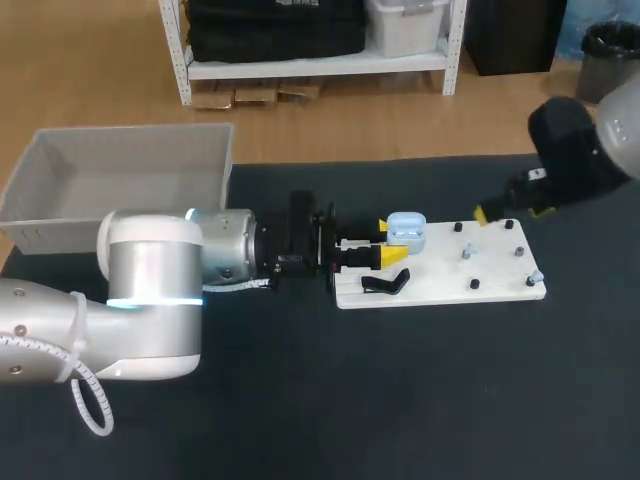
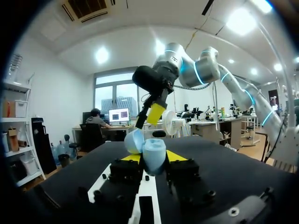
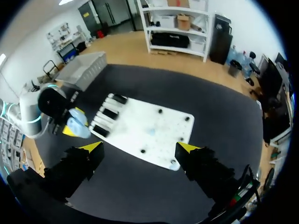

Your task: Pick up each earbud case from the left stands, insert the matching earbuds, close the lid, and place the case in the box.

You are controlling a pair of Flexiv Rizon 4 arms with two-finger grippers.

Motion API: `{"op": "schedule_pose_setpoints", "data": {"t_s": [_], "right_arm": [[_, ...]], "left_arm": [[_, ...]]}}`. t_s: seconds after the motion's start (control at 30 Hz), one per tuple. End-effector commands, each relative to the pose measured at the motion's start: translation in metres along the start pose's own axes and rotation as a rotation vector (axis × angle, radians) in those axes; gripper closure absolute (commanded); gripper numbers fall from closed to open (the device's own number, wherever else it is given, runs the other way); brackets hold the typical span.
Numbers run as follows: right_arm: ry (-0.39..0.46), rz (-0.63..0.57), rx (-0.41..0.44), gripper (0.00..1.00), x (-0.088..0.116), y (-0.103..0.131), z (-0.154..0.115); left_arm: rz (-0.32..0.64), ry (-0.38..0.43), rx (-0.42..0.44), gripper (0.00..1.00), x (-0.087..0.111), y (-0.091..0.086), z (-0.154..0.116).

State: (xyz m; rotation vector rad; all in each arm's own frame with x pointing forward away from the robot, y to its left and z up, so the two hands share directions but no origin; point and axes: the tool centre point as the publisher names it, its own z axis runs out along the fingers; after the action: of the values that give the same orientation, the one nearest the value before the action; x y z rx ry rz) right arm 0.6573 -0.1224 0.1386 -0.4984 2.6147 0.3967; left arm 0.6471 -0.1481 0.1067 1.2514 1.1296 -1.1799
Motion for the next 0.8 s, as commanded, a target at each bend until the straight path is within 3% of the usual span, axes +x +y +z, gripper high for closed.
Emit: {"op": "schedule_pose_setpoints", "data": {"t_s": [0.03, 0.1, 0.17, 0.33, 0.53, 0.67, 0.77, 0.8], "right_arm": [[0.089, 0.028, 0.256, 0.02, 0.011, -0.013, -0.013], [0.136, 0.034, 0.285, 0.11, 0.02, -0.021, -0.008], [0.18, 0.046, 0.294, 0.13, 0.028, -0.029, -0.003], [0.246, 0.041, 0.309, 0.06, 0.044, -0.038, 0.009], [0.283, -0.011, 0.223, 0.04, 0.06, -0.037, 0.019], [0.307, -0.023, 0.193, 0.2, 0.069, -0.04, 0.027], [0.308, -0.027, 0.175, 0.18, 0.073, -0.043, 0.032], [0.309, -0.028, 0.167, 0.27, 0.074, -0.044, 0.034]], "left_arm": [[0.002, -0.004, -0.003, 1.0, 0.001, -0.001, 0.0], [0.002, -0.004, -0.003, 1.0, 0.001, -0.001, 0.0], [0.002, -0.004, -0.003, 1.0, 0.001, -0.001, 0.0], [0.002, -0.004, -0.003, 1.0, 0.001, -0.001, 0.0], [0.002, -0.004, -0.003, 1.0, 0.001, -0.001, 0.0], [0.002, -0.004, -0.003, 1.0, 0.001, -0.001, 0.0], [0.002, -0.004, -0.003, 1.0, 0.001, -0.001, 0.0], [0.002, -0.004, -0.003, 1.0, 0.001, -0.001, 0.0]]}}
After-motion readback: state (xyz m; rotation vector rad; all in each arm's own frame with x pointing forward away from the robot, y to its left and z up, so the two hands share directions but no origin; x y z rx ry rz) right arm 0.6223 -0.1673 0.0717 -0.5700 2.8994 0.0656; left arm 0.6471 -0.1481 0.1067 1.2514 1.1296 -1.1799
